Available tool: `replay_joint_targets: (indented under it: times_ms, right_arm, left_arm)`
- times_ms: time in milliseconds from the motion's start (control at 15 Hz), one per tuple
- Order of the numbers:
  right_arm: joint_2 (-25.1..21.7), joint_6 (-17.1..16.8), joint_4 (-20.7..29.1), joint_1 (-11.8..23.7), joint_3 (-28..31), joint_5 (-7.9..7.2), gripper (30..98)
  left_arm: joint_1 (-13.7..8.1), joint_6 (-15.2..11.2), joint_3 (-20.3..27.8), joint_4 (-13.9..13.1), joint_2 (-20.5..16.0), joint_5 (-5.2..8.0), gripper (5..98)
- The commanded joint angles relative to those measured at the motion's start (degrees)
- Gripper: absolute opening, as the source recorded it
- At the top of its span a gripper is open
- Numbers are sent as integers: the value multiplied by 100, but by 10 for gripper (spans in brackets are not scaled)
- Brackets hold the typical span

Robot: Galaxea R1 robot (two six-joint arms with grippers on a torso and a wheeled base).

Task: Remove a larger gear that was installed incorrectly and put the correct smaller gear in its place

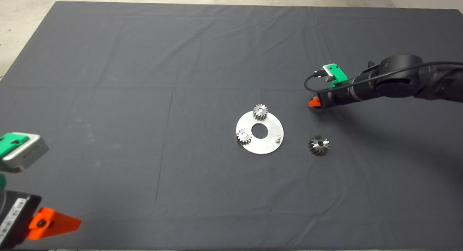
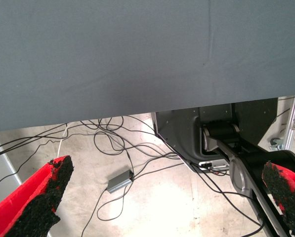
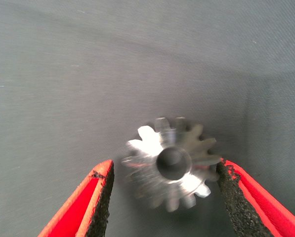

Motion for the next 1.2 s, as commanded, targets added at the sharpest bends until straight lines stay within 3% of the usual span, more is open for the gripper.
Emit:
replay_joint_targets:
  times_ms: [0, 200, 333, 400, 533, 600, 1133]
  right_arm:
    - [-7, -3, -353, 9, -79, 17, 553]
    - [2, -20, -505, -27, -145, 26, 553]
    - [20, -12, -531, -27, -145, 28, 508]
    - [20, -12, -540, -27, -153, 105, 508]
    - [20, -29, -549, -35, -154, 404, 486]
    - [11, -29, -549, -44, -154, 448, 456]
    - [14, -41, -558, -53, -186, 465, 430]
  left_arm:
    - [-24, -8, 59, -62, 1, 195, 983]
    - [-24, -8, 59, -62, 1, 195, 983]
    - [-24, -8, 59, -62, 1, 195, 983]
    - [-24, -8, 59, -62, 1, 203, 983]
    - [-24, -8, 64, -62, 1, 204, 983]
    - [-24, -8, 59, -62, 1, 204, 983]
    - [-24, -8, 59, -62, 1, 204, 983]
